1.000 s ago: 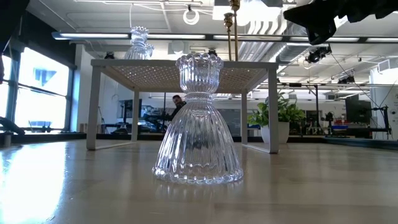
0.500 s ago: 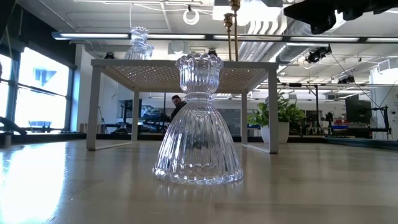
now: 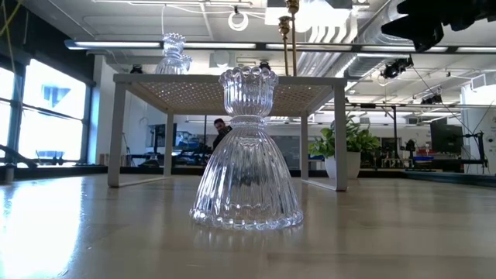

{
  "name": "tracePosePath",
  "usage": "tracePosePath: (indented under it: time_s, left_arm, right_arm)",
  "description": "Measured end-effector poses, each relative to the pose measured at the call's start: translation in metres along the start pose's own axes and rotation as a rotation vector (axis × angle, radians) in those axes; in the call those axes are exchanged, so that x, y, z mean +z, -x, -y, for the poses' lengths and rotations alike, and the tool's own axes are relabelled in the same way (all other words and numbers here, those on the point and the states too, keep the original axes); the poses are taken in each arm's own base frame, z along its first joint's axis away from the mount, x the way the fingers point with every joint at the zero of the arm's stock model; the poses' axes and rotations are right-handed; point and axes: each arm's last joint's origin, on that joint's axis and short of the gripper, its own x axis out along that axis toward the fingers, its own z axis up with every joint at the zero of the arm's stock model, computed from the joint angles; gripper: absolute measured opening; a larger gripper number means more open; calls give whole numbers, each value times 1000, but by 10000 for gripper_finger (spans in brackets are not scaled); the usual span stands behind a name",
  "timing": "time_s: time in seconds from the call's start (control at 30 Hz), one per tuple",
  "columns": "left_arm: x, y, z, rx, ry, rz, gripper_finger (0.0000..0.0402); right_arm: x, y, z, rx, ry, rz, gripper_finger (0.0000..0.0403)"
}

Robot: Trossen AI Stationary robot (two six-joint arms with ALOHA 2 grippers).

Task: Pick & Place candle stick holders
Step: Put the gold candle holder on the shelf aligned with the other gold candle holders

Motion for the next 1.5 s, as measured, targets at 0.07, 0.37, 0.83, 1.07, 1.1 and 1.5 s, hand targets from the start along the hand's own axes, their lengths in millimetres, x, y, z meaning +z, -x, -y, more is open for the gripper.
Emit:
tracePosePath:
  time_s: [0.07,0.37,0.83,1.07,1.1,1.5]
  left_arm:
    - [-6,7,8,-50,0,-9,154]
    - [-33,37,39,-50,-10,93,154]
    - [-85,87,86,116,-28,528,154]
    - [-111,92,116,61,-48,564,154]
    - [-115,90,121,58,-56,564,154]
    - [-137,66,163,71,-191,498,154]
  right_arm:
    - [0,5,4,3,-18,3,246]
    - [9,21,10,145,-79,80,246]
    - [16,24,5,366,-95,131,246]
    - [27,20,-8,603,-51,238,246]
    - [28,19,-10,634,-50,247,246]
    - [19,-4,-32,798,-38,155,246]
